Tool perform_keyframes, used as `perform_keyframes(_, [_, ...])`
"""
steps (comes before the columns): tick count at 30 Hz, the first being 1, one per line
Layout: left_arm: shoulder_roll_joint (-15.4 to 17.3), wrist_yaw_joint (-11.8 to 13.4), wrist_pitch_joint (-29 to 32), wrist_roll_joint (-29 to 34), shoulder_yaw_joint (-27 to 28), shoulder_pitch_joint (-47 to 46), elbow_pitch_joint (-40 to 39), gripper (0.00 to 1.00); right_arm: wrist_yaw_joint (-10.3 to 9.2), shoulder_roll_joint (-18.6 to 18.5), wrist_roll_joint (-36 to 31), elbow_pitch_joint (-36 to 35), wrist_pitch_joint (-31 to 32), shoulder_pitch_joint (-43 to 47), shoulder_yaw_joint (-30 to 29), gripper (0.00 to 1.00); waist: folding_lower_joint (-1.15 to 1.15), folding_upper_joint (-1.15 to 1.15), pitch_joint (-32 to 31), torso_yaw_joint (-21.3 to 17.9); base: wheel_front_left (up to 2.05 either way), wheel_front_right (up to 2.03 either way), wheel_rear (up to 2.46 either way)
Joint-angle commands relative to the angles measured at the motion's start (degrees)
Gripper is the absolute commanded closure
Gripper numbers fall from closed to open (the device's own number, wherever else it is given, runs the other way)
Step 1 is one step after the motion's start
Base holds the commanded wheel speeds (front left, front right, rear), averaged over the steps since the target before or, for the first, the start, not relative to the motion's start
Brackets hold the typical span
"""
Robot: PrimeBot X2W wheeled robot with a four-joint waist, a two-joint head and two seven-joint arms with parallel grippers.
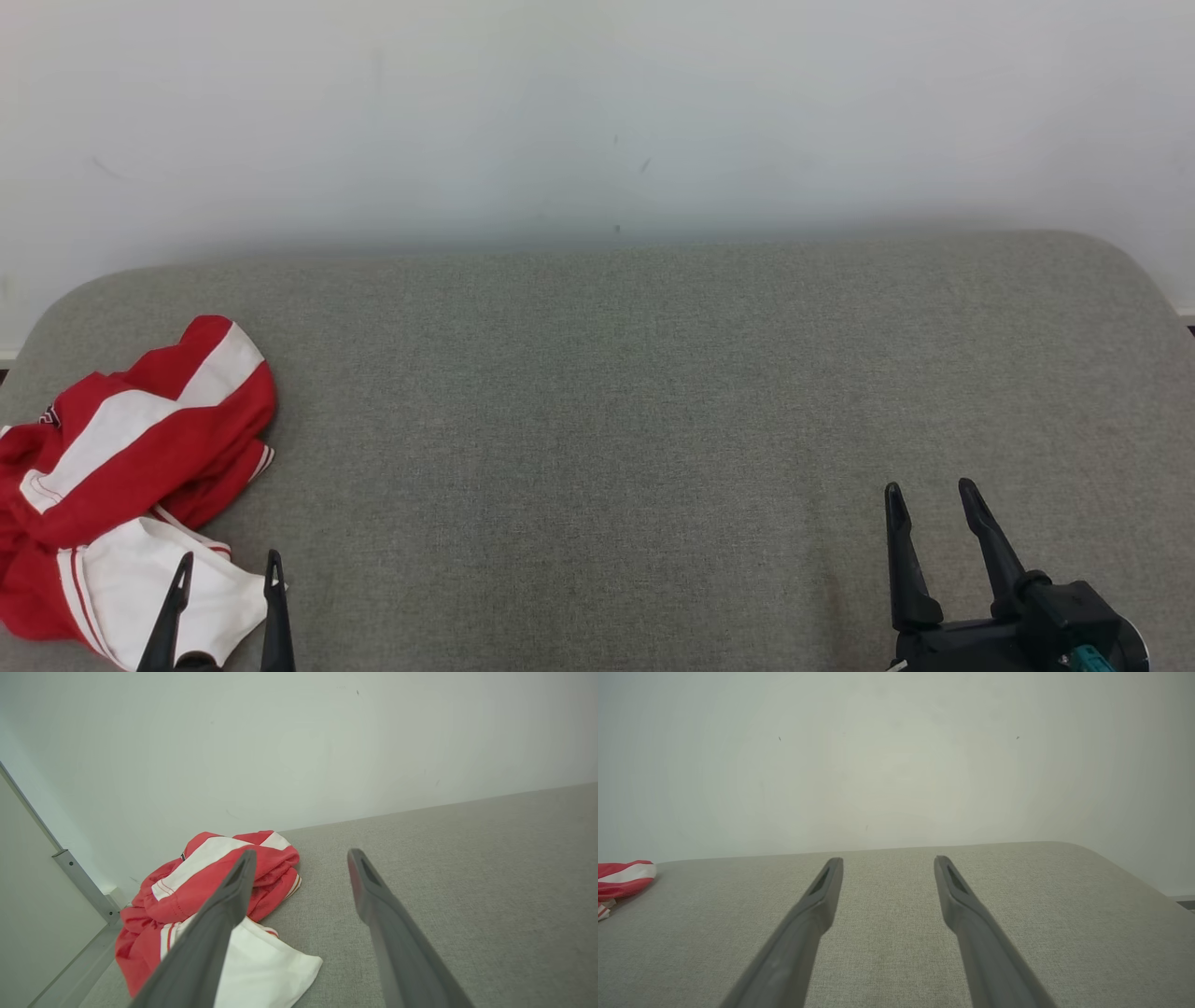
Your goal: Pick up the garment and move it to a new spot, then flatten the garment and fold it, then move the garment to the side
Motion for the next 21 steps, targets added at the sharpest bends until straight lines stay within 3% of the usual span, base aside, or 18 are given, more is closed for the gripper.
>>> perform_keyframes(1, [-0.18, 0.08, -0.2, -0.32, 0.12, -0.78, 0.33, 0.0, 0.19, 0.01, -0.25, 0.08, -0.04, 0.23, 0.0, 0.0, 0.0, 0.0, -0.05, 0.01, 0.0, 0.0, 0.0])
perform_keyframes(14, [-0.78, -0.16, -0.2, -0.43, 1.26, -0.75, 0.84, 0.0, 0.19, 0.02, 0.29, 0.4, -0.04, 0.27, -0.1, 0.0, 0.0, 0.0, -0.13, 0.23, 0.0, 0.0, 0.0])
perform_keyframes(21, [-0.89, -0.42, -0.2, -0.12, 1.5, -1.12, 1.14, 0.0, 0.19, 0.02, 0.57, 0.73, -0.04, 0.61, -0.39, 0.0, 0.0, 0.0, -0.19, 2.41, 0.0, 0.0, 0.0])
